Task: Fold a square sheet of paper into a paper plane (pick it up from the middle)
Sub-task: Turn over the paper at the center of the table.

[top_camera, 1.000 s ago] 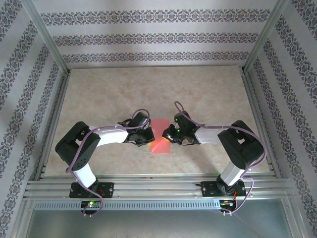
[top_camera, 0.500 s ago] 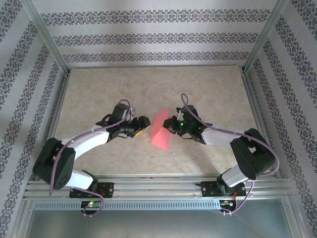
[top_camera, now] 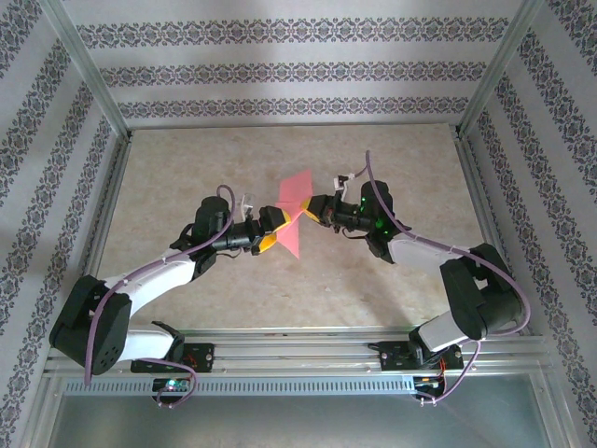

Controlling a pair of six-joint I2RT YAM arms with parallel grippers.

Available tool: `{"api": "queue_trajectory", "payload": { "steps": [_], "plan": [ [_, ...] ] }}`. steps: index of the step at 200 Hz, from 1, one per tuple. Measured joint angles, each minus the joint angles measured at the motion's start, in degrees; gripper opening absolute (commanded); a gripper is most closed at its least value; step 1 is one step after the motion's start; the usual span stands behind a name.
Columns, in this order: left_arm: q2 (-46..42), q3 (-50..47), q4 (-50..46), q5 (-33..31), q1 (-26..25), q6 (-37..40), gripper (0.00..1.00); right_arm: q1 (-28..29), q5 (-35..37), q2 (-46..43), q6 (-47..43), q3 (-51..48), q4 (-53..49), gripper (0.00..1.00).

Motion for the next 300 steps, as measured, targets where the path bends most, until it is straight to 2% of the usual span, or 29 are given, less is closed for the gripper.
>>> {"api": "queue_trajectory", "payload": {
  "steps": [18,55,68,123,227,255,276,300],
  "plan": [
    [0.13,0.00,2.97,0.90,0.00,-1.53,0.91,0.00,-1.29,1.55,3.48,0.00,4.22,0.04],
    [0.74,0.02,7.54,1.22,0.02,-4.28,0.69,0.00,-2.71,2.82,6.84,-0.02,7.89,0.04],
    [0.76,0.02,8.50,1.22,0.04,-4.76,0.66,0.00,-3.02,2.84,7.34,-0.04,8.59,0.04],
    [-1.09,0.72,7.54,-0.09,0.26,-5.07,0.43,0.00,-3.78,2.84,7.78,-0.28,9.14,0.04],
    [-1.86,0.79,6.43,-0.74,0.79,-4.85,0.21,-0.15,-4.24,2.84,7.17,-1.31,9.05,0.07],
    [-1.05,0.79,5.66,-0.76,0.79,-4.57,0.10,-0.24,-4.24,2.84,6.60,-1.31,8.76,0.15],
    [-0.74,0.79,3.96,-0.96,0.79,-3.98,0.08,-0.46,-4.24,2.84,6.03,-1.33,7.78,0.29],
    [-0.74,1.16,-0.94,-2.01,0.85,-1.49,0.07,-2.27,-3.85,2.14,3.39,-2.69,5.57,0.40]
  ]
}}
